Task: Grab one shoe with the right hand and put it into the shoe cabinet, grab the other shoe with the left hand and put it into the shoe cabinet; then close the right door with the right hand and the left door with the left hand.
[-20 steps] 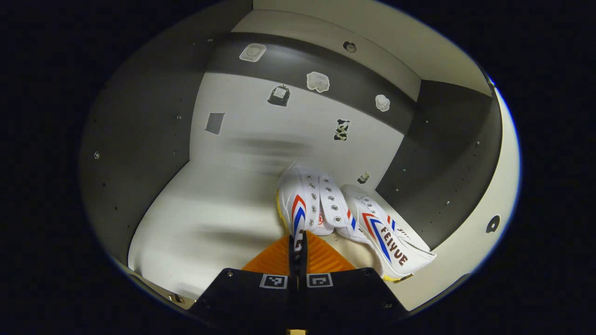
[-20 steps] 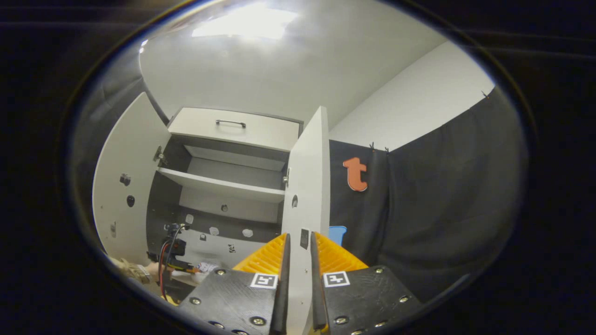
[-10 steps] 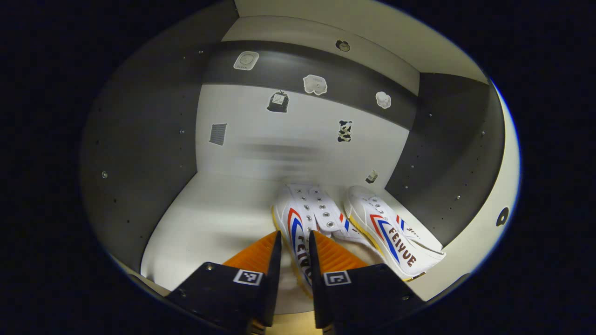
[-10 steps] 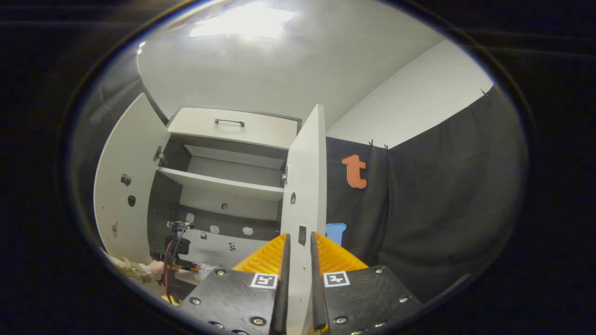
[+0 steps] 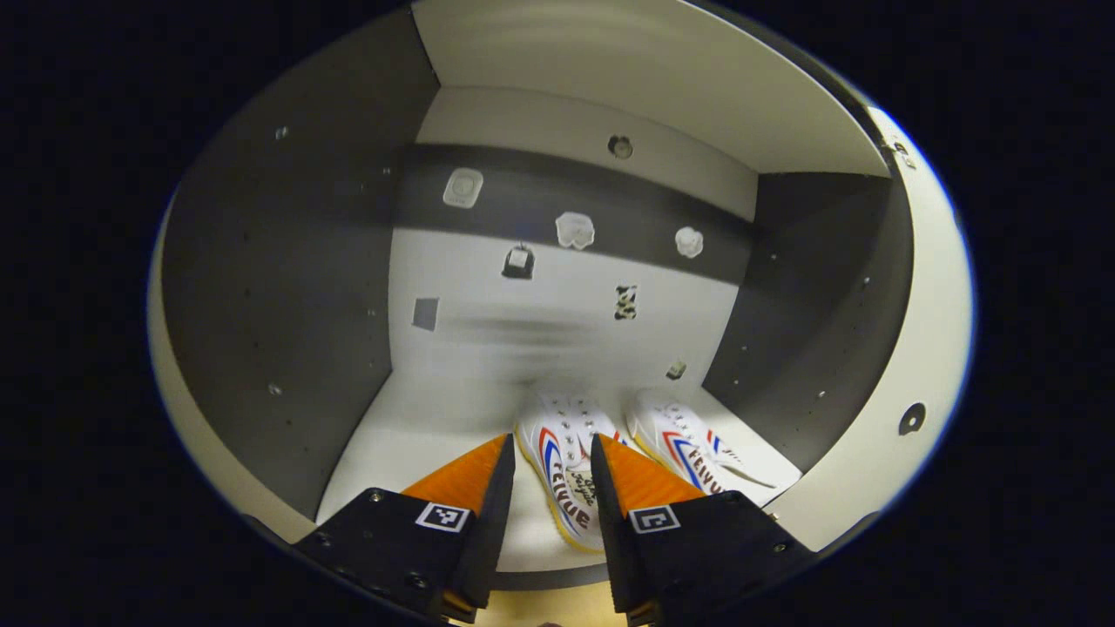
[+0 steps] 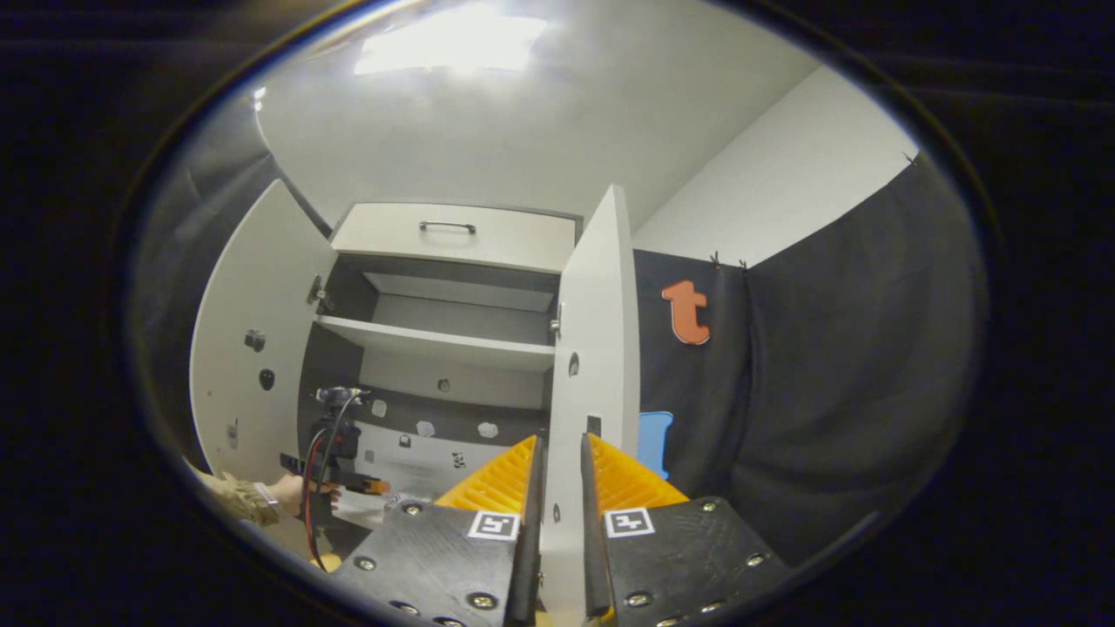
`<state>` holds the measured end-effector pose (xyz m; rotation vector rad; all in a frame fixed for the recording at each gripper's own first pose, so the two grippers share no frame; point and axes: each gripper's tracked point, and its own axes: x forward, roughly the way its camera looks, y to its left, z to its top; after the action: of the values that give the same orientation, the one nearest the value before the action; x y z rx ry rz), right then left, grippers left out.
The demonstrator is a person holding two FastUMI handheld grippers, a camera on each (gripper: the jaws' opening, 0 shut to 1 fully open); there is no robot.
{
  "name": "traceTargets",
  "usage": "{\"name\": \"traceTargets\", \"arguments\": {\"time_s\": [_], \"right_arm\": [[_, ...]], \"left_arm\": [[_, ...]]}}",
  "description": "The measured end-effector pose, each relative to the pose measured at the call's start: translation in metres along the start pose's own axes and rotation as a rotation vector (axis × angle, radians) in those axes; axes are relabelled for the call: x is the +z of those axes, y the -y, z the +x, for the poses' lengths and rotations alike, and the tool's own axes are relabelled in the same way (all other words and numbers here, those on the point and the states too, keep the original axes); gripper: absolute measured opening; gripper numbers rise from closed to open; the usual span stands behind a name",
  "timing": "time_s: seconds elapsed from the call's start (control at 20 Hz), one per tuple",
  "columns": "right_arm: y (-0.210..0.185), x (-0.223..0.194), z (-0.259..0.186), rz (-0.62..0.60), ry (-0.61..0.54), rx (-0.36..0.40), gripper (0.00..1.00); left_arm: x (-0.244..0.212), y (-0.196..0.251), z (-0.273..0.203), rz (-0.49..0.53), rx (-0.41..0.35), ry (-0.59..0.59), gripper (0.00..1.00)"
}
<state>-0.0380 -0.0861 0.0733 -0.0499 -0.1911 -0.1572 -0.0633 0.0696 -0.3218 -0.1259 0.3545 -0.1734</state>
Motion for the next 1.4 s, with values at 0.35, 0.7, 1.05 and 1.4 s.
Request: {"name": "traceTargets", "arguments": {"time_s": [0.35, 0.7, 1.05, 1.4], "right_arm": [[-0.025, -0.003, 0.005, 0.033, 0.001, 0.099, 0.21], [-0.045, -0.005, 0.012, 0.064, 0.002, 0.182, 0.21], [0.014, 0.032, 0.02, 0.038, 0.118, 0.038, 0.21], [0.103, 0.011, 0.033, 0.021, 0.054, -0.159, 0.21]], "left_arm": [[0.086, 0.019, -0.078, 0.054, -0.014, 0.201, 0.52], [0.124, 0.043, -0.158, 0.069, -0.048, 0.31, 0.51], [0.119, 0.057, -0.217, 0.066, -0.047, 0.339, 0.51], [0.111, 0.06, -0.251, 0.029, -0.064, 0.32, 0.52]]}}
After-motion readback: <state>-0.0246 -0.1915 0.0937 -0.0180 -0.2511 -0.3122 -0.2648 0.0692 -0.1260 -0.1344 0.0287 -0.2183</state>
